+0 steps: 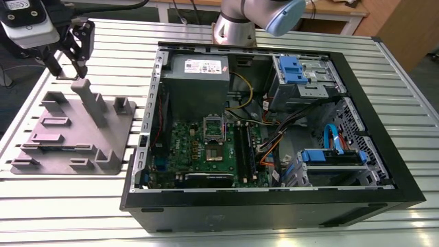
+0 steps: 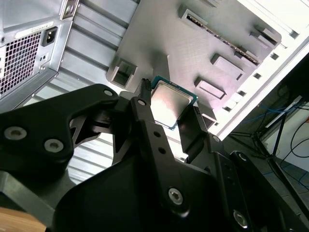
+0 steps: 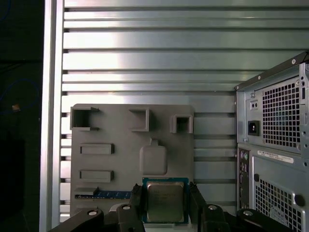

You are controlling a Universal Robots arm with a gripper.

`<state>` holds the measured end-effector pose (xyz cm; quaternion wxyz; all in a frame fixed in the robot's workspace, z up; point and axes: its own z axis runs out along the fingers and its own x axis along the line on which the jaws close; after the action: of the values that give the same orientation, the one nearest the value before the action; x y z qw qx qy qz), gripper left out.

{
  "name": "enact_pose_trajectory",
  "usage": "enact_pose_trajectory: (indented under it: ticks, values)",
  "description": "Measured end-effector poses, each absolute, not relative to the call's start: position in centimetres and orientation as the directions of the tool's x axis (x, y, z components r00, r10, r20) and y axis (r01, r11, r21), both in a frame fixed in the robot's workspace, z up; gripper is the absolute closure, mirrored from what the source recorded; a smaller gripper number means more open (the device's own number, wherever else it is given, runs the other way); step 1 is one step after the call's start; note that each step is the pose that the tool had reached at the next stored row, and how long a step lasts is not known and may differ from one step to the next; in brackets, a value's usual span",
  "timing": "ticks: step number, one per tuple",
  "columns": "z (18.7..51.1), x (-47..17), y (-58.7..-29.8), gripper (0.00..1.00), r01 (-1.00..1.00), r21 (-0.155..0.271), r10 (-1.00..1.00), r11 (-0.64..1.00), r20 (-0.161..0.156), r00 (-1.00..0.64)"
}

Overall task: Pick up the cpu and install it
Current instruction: 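Pick up the cpu and move it towards the insertion slot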

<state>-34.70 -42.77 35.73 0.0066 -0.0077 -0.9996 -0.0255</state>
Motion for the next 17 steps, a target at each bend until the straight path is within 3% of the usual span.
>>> enact_pose_trajectory:
  ticks: [17]
  values:
    - [35.7, -32.5, -42.8, 0.53, 0.016, 0.051, 0.015, 0.999, 0.017, -1.0]
